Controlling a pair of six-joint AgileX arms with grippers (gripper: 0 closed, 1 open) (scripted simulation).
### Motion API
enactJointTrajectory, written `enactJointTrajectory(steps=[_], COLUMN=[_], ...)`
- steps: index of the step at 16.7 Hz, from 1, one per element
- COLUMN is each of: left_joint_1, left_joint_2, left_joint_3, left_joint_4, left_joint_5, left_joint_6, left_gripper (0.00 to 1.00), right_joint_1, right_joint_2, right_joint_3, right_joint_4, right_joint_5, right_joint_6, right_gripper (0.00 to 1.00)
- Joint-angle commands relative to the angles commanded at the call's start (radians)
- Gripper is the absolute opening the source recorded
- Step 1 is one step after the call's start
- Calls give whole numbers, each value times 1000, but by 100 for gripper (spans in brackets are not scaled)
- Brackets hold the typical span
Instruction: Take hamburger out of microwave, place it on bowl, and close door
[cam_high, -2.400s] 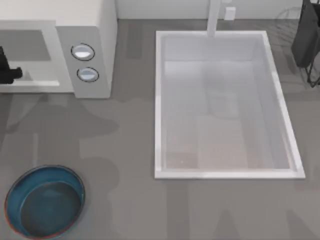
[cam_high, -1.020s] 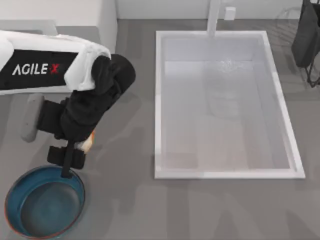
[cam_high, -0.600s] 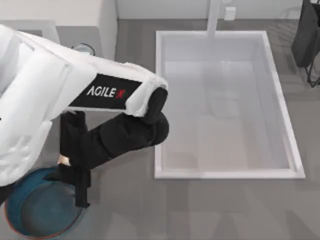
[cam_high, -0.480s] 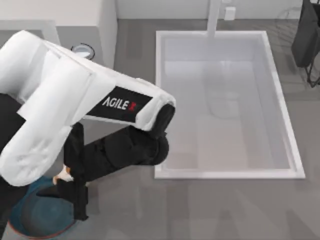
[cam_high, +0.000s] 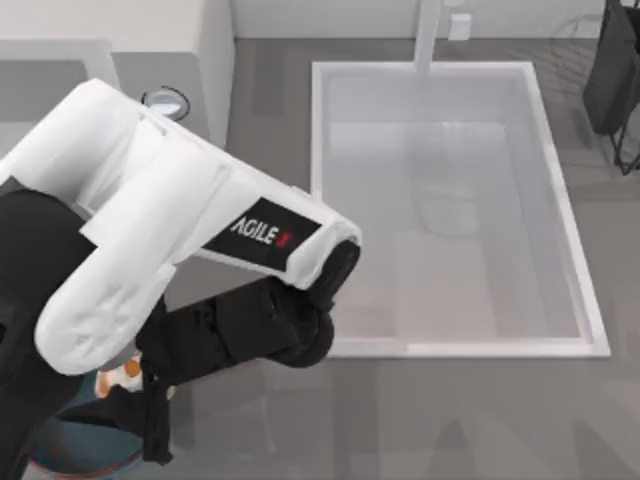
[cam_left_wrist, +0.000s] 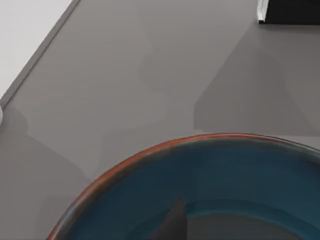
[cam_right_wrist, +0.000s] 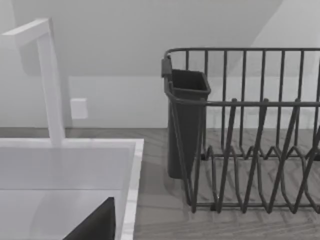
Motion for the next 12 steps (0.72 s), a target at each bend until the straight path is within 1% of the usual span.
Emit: enactJointTrajectory(steps=[4,12], left_joint_1=[12,64], left_joint_2=[-10,-24], left_joint_3=[-7,-128], left_joint_4=[21,149], left_joint_5=[-12,-58], left_joint_6=[5,35], left_gripper=[0,0], right_joint_1=[0,0], right_joint_2=[0,0], right_joint_3=[0,0], right_joint_4=[0,0], right_joint_5=[0,0], right_joint_6=[0,0], right_gripper=[100,100])
